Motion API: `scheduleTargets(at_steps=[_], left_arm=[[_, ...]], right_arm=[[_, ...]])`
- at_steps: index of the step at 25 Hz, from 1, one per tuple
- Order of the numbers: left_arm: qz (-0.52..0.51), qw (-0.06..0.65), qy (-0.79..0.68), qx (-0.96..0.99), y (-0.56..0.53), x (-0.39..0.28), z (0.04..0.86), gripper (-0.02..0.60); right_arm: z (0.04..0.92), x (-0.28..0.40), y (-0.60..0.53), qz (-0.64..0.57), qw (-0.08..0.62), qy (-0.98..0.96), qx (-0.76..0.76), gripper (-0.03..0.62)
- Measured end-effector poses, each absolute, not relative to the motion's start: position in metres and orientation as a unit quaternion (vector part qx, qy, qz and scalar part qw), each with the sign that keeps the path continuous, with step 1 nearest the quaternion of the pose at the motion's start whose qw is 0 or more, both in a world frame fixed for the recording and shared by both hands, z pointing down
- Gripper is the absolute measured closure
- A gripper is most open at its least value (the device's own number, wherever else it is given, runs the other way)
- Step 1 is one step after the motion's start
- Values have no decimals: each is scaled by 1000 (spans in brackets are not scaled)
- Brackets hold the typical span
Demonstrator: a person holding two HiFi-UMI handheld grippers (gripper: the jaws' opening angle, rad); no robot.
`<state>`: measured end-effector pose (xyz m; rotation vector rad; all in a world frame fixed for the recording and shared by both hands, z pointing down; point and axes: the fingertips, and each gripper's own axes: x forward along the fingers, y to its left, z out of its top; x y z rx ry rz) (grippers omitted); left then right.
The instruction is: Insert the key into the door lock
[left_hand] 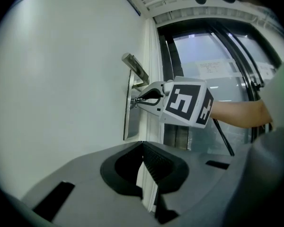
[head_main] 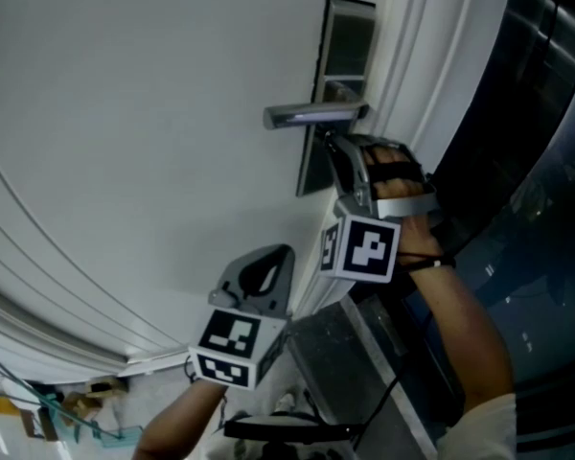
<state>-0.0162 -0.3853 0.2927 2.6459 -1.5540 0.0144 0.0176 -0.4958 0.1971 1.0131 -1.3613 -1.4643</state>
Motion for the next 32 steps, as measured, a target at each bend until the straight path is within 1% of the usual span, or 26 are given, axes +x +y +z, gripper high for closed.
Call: scheduleTargets(at_steps=[1,2,3,21,32], left_arm=[[5,37,-506,862,-384,-17,293,572],[5,37,-505,862,-383,-17,293,572],[5,38,-505,862,-381,-18,293,572],[4,36,-478,877,-342,-18,293,572],[0,37,-459,888,-304,-35,292,572]], right_arm=[[200,18,-495,-582,436,-553,407,516],[203,19,-494,-576,437,-558,407,487],[205,19,-494,-570,437,-563,408,479],[210,29,-434,-505,405,-606,462,477],[234,21,-372,-433,382,-650,493,485]])
